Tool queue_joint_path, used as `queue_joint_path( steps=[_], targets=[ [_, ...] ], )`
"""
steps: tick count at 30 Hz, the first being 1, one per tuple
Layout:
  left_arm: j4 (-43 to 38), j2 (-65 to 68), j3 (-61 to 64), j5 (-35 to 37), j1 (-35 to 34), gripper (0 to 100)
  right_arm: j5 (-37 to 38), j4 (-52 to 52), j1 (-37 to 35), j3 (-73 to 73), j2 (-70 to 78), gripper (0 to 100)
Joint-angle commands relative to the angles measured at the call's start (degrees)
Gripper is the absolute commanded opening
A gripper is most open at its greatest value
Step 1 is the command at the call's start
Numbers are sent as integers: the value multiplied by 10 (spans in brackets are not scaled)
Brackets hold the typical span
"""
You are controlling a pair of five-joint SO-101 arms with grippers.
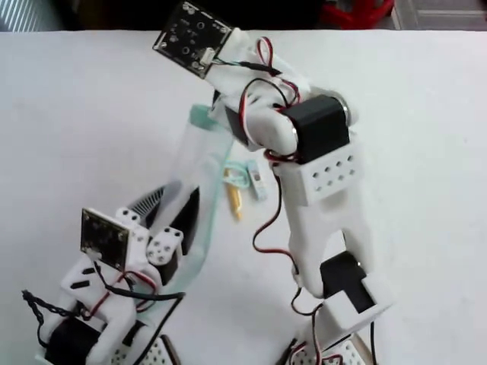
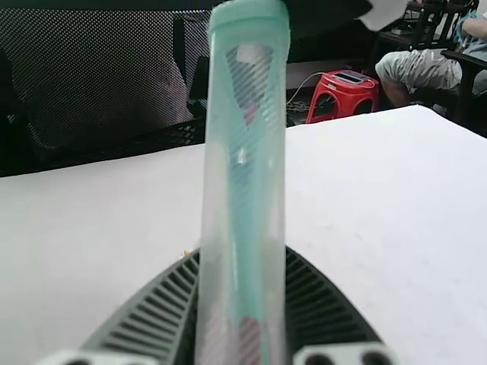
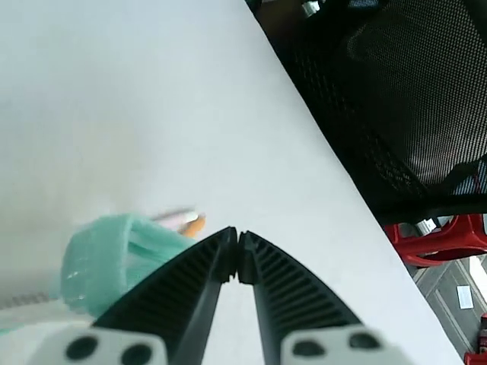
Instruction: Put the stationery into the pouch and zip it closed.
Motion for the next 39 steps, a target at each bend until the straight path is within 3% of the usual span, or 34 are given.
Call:
queue_joint_path(
  steps=[1,11,18,21,26,35,39],
  targets=[
    [-5,-4,-7,5,2,76,8,14,-37,-28,-5,18],
    [-5,-4,-6,4,1,77,9,15,-136,109,-99,18],
    [-2,-4,-5,5,1,175,9,14,-193,163,-146,18],
    [-1,-4,-5,5,1,144,10,-3,-164,153,-142,18],
    [-3,-4,-3,7,1,131,-27,-112,-44,54,-130,18],
    [-5,-4,6,4,2,82,-52,-147,13,40,-70,18],
    [-5,-4,6,4,2,90,-47,-102,13,60,-70,18]
  ],
)
